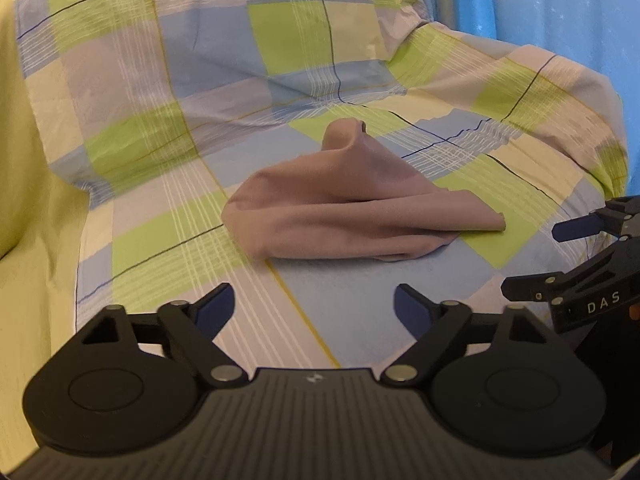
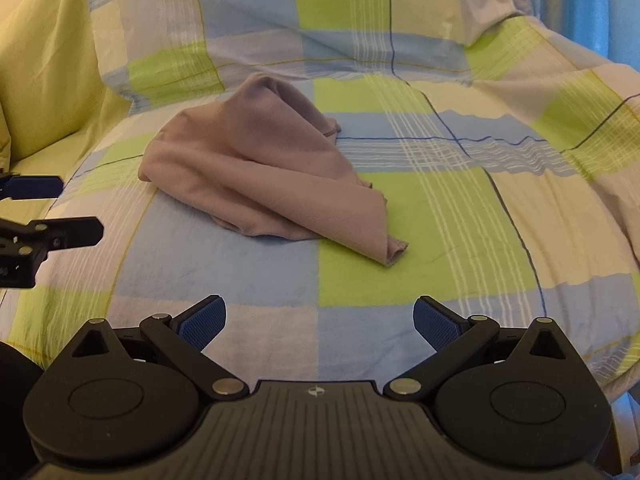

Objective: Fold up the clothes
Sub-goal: 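Grasp the T-shirt edge with the right gripper while the left gripper grasps another edge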

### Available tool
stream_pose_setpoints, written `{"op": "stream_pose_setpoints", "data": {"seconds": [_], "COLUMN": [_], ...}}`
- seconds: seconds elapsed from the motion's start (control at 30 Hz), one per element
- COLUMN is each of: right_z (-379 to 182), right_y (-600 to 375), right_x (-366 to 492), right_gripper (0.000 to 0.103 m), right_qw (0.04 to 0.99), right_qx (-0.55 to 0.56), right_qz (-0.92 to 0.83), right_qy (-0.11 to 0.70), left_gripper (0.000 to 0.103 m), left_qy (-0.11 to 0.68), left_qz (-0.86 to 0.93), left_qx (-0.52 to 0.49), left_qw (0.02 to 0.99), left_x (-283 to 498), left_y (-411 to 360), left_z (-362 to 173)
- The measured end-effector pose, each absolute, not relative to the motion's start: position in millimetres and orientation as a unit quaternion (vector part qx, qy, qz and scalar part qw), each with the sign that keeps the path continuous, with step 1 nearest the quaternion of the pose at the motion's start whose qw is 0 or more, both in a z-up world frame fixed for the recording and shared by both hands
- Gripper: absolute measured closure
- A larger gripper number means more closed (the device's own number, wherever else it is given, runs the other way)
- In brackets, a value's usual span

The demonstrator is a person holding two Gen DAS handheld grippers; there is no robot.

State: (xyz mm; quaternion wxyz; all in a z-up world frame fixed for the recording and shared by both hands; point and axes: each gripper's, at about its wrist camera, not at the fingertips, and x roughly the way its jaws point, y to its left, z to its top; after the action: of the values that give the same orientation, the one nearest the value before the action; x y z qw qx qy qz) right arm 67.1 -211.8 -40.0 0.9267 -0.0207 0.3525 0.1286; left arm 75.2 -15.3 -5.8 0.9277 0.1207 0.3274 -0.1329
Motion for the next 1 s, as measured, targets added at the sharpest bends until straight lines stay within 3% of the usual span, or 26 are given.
{"op": "stream_pose_setpoints", "data": {"seconds": [0.07,0.13,0.2,0.27,0.4,0.57,0.6,0.67,0.73,0.9,1.0], "right_z": [-40.9,-41.9,-39.6,-39.0,-42.9,-53.9,-56.6,-68.1,-64.6,-40.5,-17.0], "right_y": [-209.1,-206.5,-204.6,-200.7,-194.2,-183.9,-180.5,-179.5,-181.8,-197.0,-199.3], "right_x": [68.1,69.1,75.8,81.8,101.1,129.7,135.6,139.8,143.2,142.0,132.3], "right_gripper": [0.014,0.015,0.016,0.024,0.035,0.041,0.045,0.080,0.095,0.097,0.097], "right_qw": [0.929,0.931,0.925,0.923,0.919,0.907,0.903,0.900,0.902,0.917,0.923], "right_qx": [-0.026,-0.032,-0.038,-0.059,-0.115,-0.189,-0.201,-0.205,-0.194,-0.135,-0.131], "right_qz": [0.136,0.143,0.175,0.189,0.188,0.191,0.194,0.203,0.208,0.214,0.219], "right_qy": [0.343,0.334,0.335,0.331,0.328,0.325,0.325,0.327,0.325,0.309,0.288], "left_gripper": [0.031,0.037,0.053,0.058,0.059,0.058,0.058,0.056,0.052,0.052,0.098], "left_qy": [0.325,0.322,0.318,0.318,0.308,0.297,0.294,0.288,0.284,0.274,0.269], "left_qz": [-0.135,-0.140,-0.145,-0.152,-0.167,-0.201,-0.208,-0.219,-0.222,-0.223,-0.221], "left_qx": [0.134,0.151,0.172,0.189,0.214,0.244,0.250,0.261,0.266,0.295,0.305], "left_qw": [0.927,0.924,0.921,0.917,0.912,0.901,0.899,0.895,0.894,0.888,0.887], "left_x": [81.5,87.7,95.2,103.8,118.8,134.8,136.7,140.7,144.5,149.3,146.2], "left_y": [-15.6,-15.8,-17.2,-18.4,-24.9,-40.1,-43.3,-48.5,-52.5,-63.9,-68.4], "left_z": [-8.8,-13.1,-18.9,-25.0,-33.2,-44.0,-46.5,-51.9,-56.5,-64.3,-56.8]}}
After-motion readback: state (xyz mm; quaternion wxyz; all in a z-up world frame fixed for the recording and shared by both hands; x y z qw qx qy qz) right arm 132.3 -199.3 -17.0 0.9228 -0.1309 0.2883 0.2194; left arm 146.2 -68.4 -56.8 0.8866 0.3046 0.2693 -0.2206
